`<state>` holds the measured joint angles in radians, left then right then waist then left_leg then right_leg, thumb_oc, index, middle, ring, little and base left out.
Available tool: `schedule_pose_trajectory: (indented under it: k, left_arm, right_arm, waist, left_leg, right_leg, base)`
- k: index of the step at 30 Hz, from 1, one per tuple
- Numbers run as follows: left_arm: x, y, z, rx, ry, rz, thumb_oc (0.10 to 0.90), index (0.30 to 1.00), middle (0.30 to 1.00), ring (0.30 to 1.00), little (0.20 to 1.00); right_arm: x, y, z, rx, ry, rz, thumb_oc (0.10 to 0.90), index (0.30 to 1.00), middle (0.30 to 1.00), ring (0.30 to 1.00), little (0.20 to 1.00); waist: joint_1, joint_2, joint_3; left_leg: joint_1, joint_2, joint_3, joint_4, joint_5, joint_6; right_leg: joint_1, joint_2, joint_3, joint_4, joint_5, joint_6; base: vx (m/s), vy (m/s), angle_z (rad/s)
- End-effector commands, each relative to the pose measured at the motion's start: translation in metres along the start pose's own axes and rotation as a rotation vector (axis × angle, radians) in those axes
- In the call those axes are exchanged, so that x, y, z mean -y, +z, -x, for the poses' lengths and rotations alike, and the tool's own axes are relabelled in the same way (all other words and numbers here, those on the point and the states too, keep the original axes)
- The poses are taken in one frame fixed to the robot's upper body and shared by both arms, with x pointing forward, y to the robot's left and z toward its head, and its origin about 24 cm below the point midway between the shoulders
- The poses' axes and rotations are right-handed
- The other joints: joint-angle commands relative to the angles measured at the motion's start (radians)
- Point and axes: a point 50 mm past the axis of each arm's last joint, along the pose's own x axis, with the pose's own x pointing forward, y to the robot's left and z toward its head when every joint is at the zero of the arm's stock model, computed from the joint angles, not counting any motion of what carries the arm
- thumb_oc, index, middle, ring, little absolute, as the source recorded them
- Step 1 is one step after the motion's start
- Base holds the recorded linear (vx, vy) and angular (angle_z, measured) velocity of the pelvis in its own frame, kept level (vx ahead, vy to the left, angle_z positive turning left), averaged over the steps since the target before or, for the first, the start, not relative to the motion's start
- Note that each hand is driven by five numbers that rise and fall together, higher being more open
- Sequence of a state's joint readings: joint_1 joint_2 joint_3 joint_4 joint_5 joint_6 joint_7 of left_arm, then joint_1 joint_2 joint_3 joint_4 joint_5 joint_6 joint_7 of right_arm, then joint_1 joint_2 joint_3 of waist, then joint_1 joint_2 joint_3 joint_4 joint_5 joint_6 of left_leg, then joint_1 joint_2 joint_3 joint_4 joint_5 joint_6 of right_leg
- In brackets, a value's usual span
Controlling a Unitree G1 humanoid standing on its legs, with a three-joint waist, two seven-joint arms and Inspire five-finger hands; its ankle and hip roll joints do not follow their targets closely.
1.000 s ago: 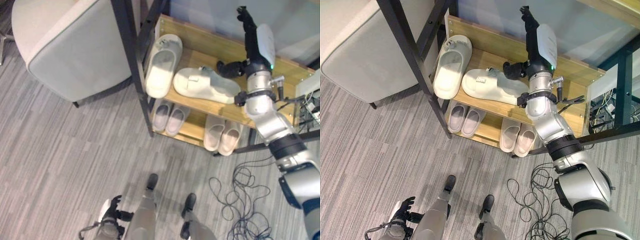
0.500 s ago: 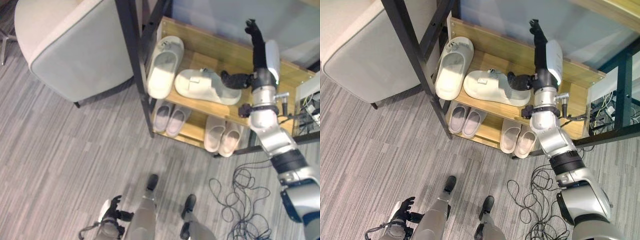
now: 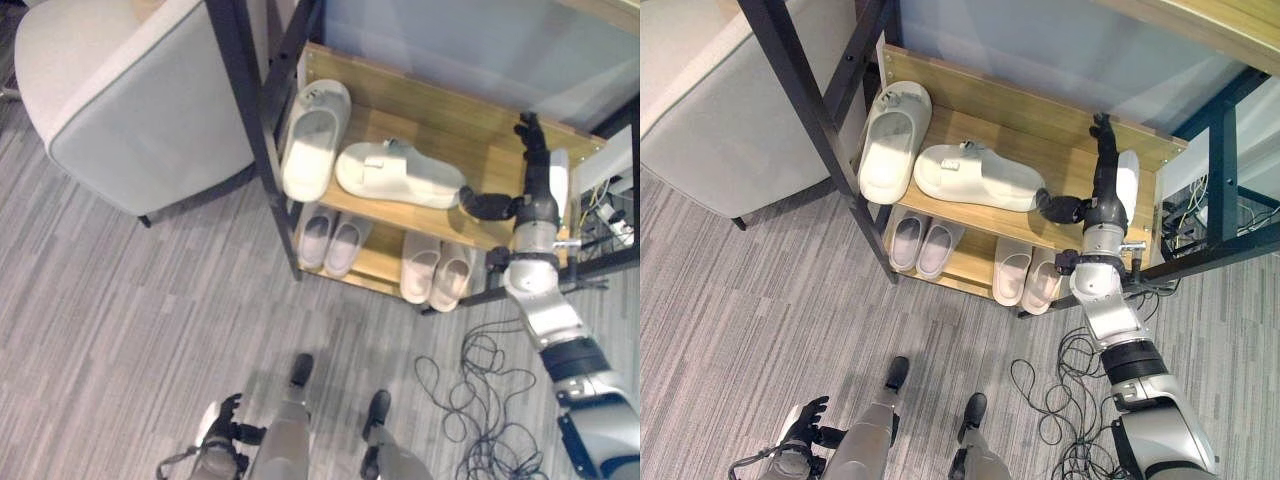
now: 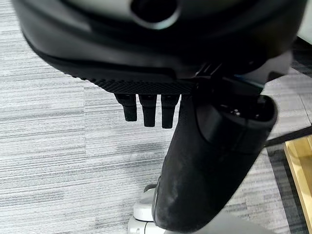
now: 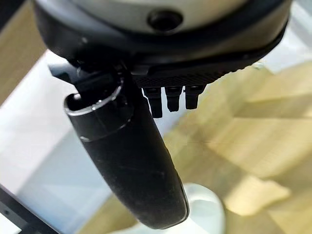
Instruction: Arrange the slippers neatly on the shoe rack.
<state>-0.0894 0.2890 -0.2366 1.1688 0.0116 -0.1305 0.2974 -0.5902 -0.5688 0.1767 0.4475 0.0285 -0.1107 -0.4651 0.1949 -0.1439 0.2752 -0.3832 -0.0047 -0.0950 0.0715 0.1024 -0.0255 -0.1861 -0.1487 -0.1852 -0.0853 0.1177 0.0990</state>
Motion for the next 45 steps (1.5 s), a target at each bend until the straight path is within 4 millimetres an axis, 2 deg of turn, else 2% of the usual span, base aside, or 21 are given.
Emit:
schedule_pose_trajectory:
  k: [1,7,15,20,26,35,45]
  left_arm:
    - [0.012,-0.031,0.012,-0.089,-0.037,-0.046,0.8,0.9,0.9,0.9,0.9]
    - [0.01,-0.031,0.011,-0.092,-0.043,-0.043,0.8,0.9,0.9,0.9,0.9]
    - [0.008,-0.032,0.01,-0.099,-0.049,-0.035,0.8,0.9,0.9,0.9,0.9]
    - [0.009,-0.032,0.01,-0.104,-0.058,-0.023,0.8,0.9,0.9,0.9,0.9]
    - [0.011,-0.032,0.011,-0.11,-0.067,-0.011,0.8,0.9,0.9,0.9,0.9]
    - [0.012,-0.03,0.01,-0.104,-0.072,0.0,0.8,0.9,0.9,0.9,0.9]
    - [0.01,-0.029,0.01,-0.1,-0.062,0.002,0.8,0.9,0.9,0.9,0.9]
  right_arm:
    - [0.013,0.025,-0.015,0.132,-0.034,-0.101,0.8,0.9,0.9,0.9,0.9]
    - [-0.001,0.029,-0.016,0.132,0.073,-0.134,0.8,0.9,0.9,0.9,0.9]
    - [-0.018,0.024,-0.008,0.123,0.245,-0.113,0.8,0.9,0.9,0.9,0.9]
    - [-0.024,0.009,0.007,0.081,0.326,-0.087,0.8,0.9,0.9,0.9,0.9]
    - [-0.02,-0.005,0.02,0.047,0.35,-0.061,0.8,0.9,0.9,0.9,0.9]
    - [-0.021,-0.009,0.037,0.052,0.373,-0.082,0.8,0.9,0.9,0.9,0.9]
    - [-0.033,0.004,0.048,0.106,0.41,-0.123,0.8,0.9,0.9,0.9,0.9]
  waist:
    - [0.0,0.022,-0.065]
    - [0.003,0.017,-0.065]
    - [-0.001,0.011,-0.065]
    - [-0.009,0.011,-0.066]
    - [-0.018,0.013,-0.068]
    - [-0.035,0.018,-0.07]
    - [-0.035,0.022,-0.068]
  left_leg:
    - [0.16,-0.026,0.01,-0.122,-0.111,0.038]
    - [0.161,-0.025,0.011,-0.124,-0.108,0.038]
    - [0.166,-0.024,0.013,-0.126,-0.107,0.035]
    - [0.173,-0.026,0.016,-0.128,-0.109,0.036]
    - [0.181,-0.025,0.018,-0.132,-0.11,0.038]
    - [0.188,-0.024,0.029,-0.135,-0.112,0.04]
    - [0.192,-0.023,0.028,-0.138,-0.111,0.041]
  right_leg:
    - [0.078,0.001,0.001,0.093,-0.116,0.068]
    - [0.078,0.004,0.003,0.091,-0.114,0.067]
    - [0.079,0.004,0.004,0.09,-0.111,0.067]
    - [0.082,0.003,0.003,0.096,-0.109,0.07]
    - [0.082,0.001,0.006,0.102,-0.107,0.072]
    - [0.08,-0.001,0.015,0.106,-0.108,0.072]
    - [0.08,0.001,0.015,0.106,-0.112,0.071]
  base:
    - [0.0,0.0,0.0]
    - [0.0,0.0,0.0]
    - [0.0,0.0,0.0]
    - [0.0,0.0,0.0]
    - [0.0,0.0,0.0]
    - [0.0,-0.001,-0.01]
    - [0.0,0.0,0.0]
